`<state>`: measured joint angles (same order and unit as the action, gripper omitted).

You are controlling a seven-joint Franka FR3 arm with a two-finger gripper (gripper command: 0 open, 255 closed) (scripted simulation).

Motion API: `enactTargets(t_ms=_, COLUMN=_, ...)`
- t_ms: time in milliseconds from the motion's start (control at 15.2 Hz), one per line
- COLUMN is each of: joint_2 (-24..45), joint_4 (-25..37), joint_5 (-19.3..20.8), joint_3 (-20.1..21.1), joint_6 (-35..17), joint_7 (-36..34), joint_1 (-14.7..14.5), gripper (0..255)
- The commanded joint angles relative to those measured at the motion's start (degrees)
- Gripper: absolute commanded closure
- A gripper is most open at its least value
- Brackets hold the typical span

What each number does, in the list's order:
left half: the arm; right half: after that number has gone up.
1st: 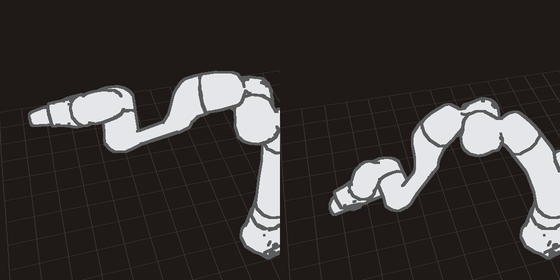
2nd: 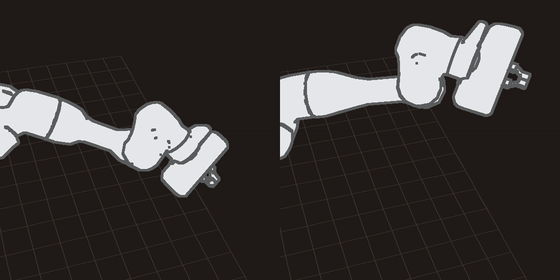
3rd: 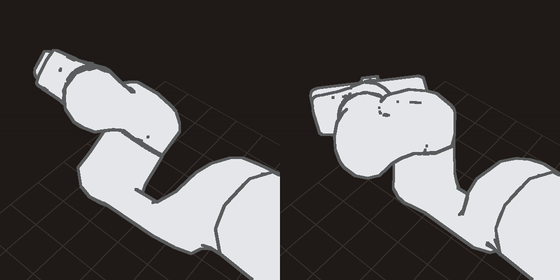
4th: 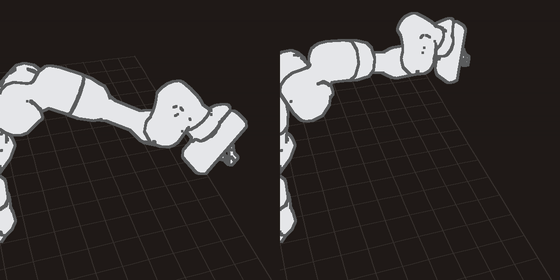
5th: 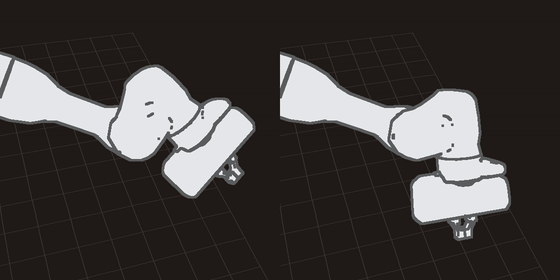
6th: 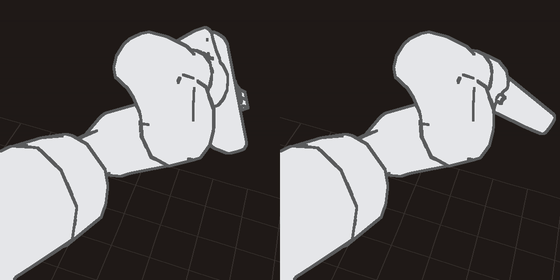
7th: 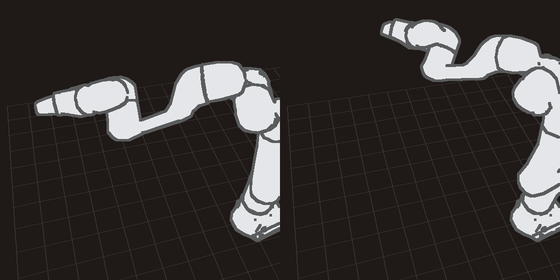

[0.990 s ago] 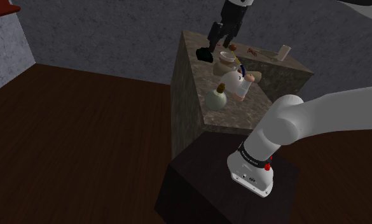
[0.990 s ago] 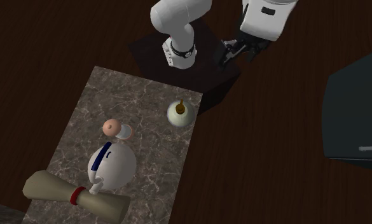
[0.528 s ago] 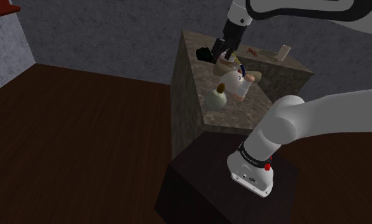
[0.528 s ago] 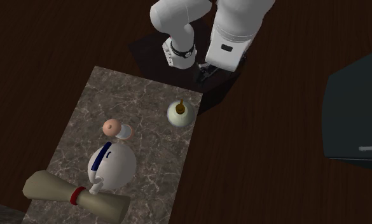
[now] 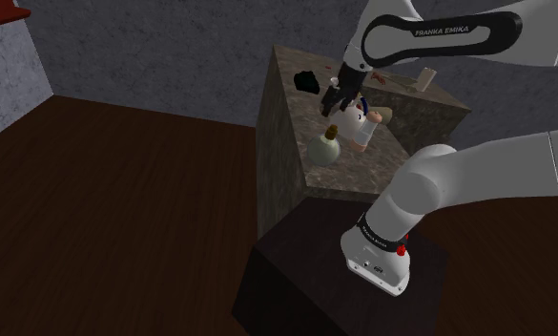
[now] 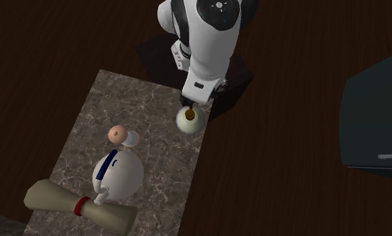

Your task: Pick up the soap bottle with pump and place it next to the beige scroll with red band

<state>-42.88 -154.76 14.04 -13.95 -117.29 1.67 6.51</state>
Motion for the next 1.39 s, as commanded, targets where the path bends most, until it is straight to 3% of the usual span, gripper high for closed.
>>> enactTargets(t_ms=0, joint_2=2.3, joint_4=-1.0, joint_5=1.1, joint_3=-2.5, joint_6=-3.4, joint_7=1.7, joint_1=1.1, gripper=0)
enactTargets(t_ms=264, joint_2=7.1, joint_4=-3.1, joint_5=3.0, joint_3=-7.5, joint_6=-10.3, joint_7=4.9, joint_1=3.0, gripper=0)
enactTargets(t_ms=726, joint_2=11.8, joint_4=-5.7, joint_5=3.9, joint_3=-9.1, joint_6=-17.6, joint_7=4.9, joint_1=2.9, gripper=0)
enactTargets(t_ms=1254, joint_2=12.2, joint_4=-5.9, joint_5=3.9, joint_3=-9.2, joint_6=-18.2, joint_7=4.9, joint_1=2.9, gripper=0)
enactTargets(t_ms=1320, joint_2=12.2, joint_4=-5.9, joint_5=3.9, joint_3=-9.2, joint_6=-18.2, joint_7=4.9, joint_1=2.9, gripper=255)
